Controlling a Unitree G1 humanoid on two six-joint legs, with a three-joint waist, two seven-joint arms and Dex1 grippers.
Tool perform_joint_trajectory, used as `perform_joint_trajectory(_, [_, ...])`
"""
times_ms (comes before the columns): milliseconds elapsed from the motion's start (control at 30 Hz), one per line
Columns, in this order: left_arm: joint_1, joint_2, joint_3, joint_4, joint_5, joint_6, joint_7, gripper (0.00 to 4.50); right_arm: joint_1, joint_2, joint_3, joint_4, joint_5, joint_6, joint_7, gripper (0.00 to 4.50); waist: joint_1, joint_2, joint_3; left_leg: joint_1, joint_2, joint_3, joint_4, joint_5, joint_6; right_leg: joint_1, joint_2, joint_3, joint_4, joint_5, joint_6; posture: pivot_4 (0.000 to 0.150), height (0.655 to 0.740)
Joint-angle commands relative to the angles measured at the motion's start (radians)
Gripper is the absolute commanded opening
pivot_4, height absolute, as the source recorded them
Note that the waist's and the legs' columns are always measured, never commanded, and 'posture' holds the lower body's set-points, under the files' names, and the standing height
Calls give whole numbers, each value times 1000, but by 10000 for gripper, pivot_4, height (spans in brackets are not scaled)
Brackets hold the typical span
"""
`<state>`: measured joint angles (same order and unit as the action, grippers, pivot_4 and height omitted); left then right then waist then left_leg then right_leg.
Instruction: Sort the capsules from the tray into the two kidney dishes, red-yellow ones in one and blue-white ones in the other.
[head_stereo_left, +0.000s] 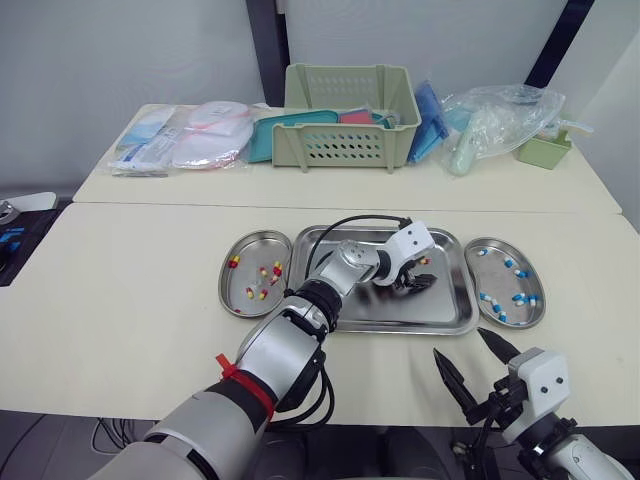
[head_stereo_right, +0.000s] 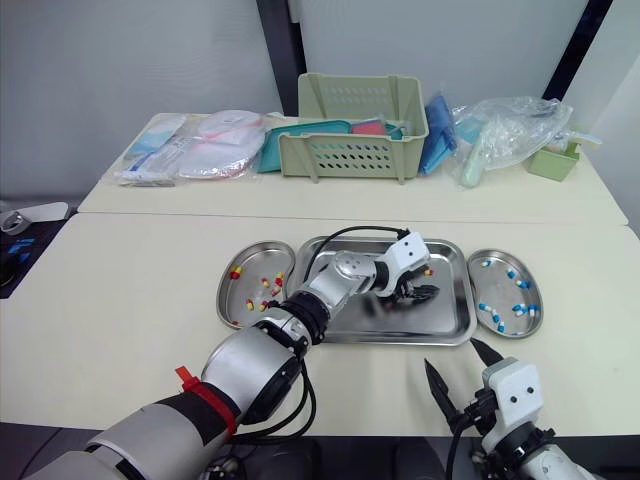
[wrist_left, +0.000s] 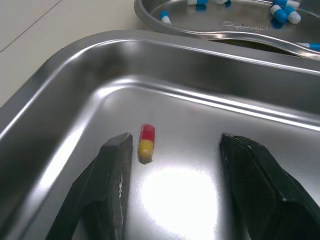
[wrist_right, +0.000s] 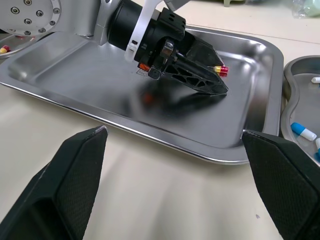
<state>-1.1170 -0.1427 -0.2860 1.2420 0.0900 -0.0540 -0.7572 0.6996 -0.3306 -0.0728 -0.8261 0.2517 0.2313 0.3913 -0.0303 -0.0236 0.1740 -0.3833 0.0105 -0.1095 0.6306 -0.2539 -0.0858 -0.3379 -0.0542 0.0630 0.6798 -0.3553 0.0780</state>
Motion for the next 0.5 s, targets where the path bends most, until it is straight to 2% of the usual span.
perform_joint_trajectory(33, [-30, -18, 15, 20, 21, 1, 2, 21306, 16, -1, 12, -70, -8, 10, -17, 45000, 0, 0, 0, 0, 0, 0, 0, 0, 0, 0, 0, 0, 0, 0, 0, 1500, 7400])
perform_joint_trajectory(233, [-29, -26, 22, 45, 47, 18, 3, 1456, 28, -3, 21, -111, -9, 39, -40, 45000, 0, 0, 0, 0, 0, 0, 0, 0, 0, 0, 0, 0, 0, 0, 0, 1500, 7400])
perform_joint_trajectory(267, [-28, -26, 21, 46, 51, 17, 2, 259, 28, -3, 21, -115, -9, 43, -41, 45000, 0, 0, 0, 0, 0, 0, 0, 0, 0, 0, 0, 0, 0, 0, 0, 1500, 7400])
perform_joint_trajectory(500, [-27, -27, 40, 35, 46, 0, -23, 259, 16, -4, 19, -125, -3, 63, -54, 45000, 0, 0, 0, 0, 0, 0, 0, 0, 0, 0, 0, 0, 0, 0, 0, 1500, 7400])
